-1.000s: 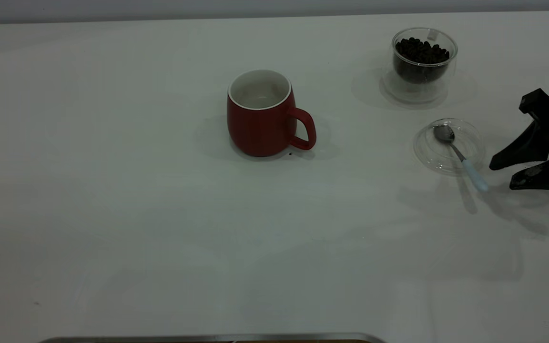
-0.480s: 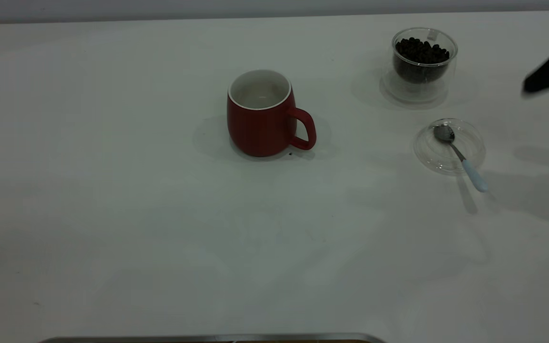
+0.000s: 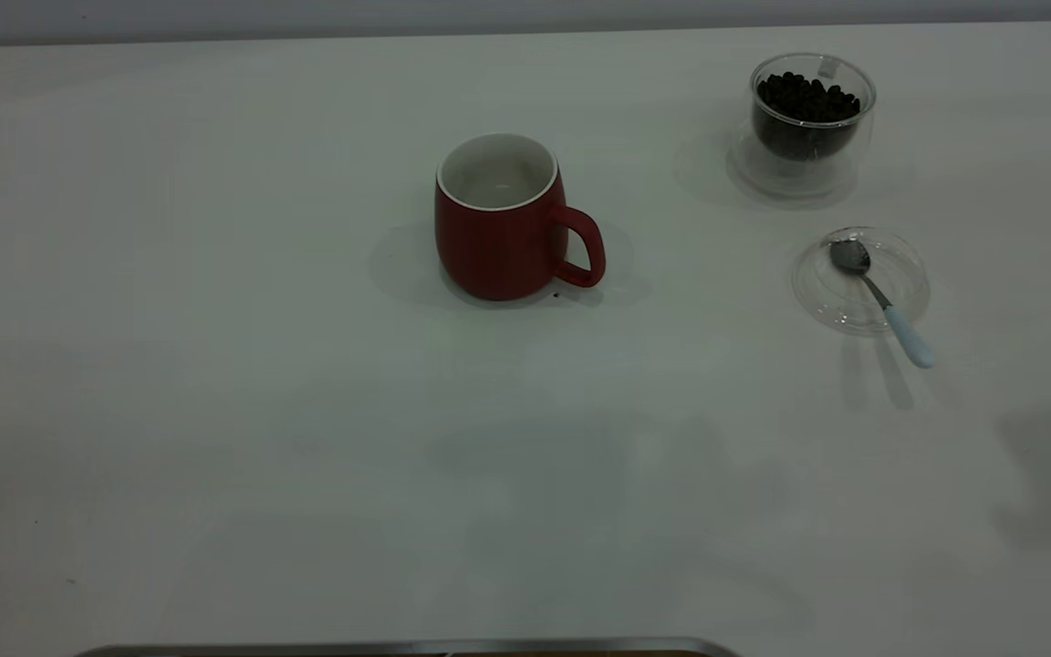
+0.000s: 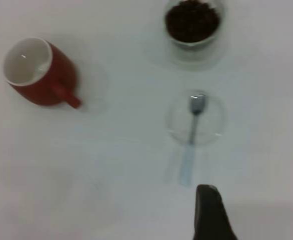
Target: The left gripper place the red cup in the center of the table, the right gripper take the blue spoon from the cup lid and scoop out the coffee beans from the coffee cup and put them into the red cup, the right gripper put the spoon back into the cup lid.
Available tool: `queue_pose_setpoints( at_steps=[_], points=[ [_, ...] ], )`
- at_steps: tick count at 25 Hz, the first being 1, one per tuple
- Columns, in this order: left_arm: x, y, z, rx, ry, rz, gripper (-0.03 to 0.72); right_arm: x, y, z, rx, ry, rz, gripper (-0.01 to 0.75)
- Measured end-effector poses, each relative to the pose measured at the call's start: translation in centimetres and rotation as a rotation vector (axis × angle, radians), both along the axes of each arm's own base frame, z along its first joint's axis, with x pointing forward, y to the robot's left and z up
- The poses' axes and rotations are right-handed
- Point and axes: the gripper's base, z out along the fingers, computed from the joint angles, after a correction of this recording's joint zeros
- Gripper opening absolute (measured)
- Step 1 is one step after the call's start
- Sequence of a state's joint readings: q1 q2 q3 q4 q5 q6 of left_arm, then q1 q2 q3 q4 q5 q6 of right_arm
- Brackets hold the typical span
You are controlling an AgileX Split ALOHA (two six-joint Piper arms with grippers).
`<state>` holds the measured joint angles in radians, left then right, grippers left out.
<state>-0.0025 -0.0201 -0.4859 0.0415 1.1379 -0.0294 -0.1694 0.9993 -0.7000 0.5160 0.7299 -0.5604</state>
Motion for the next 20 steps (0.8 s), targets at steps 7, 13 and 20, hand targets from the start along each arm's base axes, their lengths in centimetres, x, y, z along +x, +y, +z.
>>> queue_pose_setpoints(
  at_steps=[7, 13, 20],
  points=[
    [0.0, 0.0, 0.0, 0.0, 0.0, 0.0, 0.587, -7.9, 1.0, 3.8, -0.088, -0.138, 0.009, 0.492],
    [0.0, 0.0, 0.0, 0.0, 0.0, 0.0, 0.587, -13.3, 1.9, 4.9, -0.136, -0.267, 0.018, 0.492],
    [0.0, 0.0, 0.0, 0.0, 0.0, 0.0, 0.587, -17.9, 2.2, 4.1, -0.167, -0.268, -0.018, 0.492]
  ],
)
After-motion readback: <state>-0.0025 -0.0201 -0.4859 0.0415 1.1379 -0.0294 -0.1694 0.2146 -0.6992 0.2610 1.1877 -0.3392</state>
